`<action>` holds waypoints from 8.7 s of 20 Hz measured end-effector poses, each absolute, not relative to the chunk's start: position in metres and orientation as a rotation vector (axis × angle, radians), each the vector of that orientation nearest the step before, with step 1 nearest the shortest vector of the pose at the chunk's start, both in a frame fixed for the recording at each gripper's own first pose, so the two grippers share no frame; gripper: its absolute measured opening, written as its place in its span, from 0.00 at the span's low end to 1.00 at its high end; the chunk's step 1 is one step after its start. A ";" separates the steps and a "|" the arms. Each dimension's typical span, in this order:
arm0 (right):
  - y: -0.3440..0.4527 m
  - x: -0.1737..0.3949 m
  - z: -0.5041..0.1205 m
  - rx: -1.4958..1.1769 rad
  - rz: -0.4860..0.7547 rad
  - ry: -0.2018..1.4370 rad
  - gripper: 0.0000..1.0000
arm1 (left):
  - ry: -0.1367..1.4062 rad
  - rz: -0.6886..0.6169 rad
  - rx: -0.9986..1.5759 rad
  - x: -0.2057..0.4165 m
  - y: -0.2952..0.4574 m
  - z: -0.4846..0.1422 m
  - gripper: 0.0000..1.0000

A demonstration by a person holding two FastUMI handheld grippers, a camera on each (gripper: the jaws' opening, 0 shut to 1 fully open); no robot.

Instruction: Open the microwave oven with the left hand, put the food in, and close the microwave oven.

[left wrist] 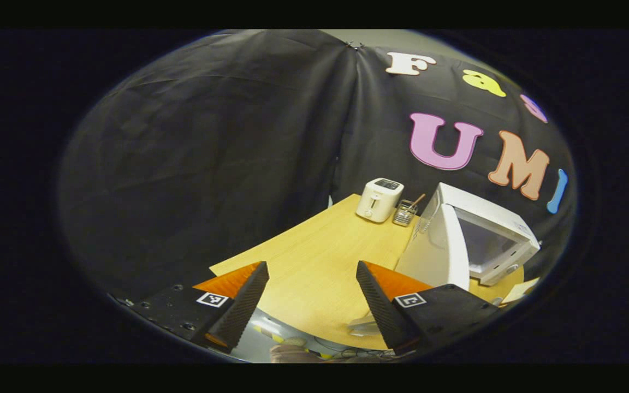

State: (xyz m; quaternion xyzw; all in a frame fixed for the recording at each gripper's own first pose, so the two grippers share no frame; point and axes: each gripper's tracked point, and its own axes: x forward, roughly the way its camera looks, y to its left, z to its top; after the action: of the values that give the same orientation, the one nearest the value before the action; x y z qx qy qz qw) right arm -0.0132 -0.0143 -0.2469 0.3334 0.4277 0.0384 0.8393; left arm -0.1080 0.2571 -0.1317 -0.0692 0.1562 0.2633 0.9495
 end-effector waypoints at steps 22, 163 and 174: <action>0.172 0.007 -0.225 1.046 0.137 0.509 0.39 | 0.404 0.327 -0.077 -0.105 0.283 -0.158 0.95; -0.153 0.021 -0.125 0.051 -0.215 0.061 0.92 | 0.465 -0.211 0.156 0.100 -0.153 -0.199 0.01; -0.179 0.022 -0.122 0.121 -0.242 0.034 0.92 | 0.403 -0.175 0.197 0.146 -0.185 -0.192 0.01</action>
State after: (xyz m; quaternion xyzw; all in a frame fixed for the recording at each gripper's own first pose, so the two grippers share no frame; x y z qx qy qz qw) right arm 0.0217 -0.1792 -0.1220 0.0604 0.0172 -0.1205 0.9907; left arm 0.1462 -0.1849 -0.1924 0.0975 0.1993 -0.0868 0.9712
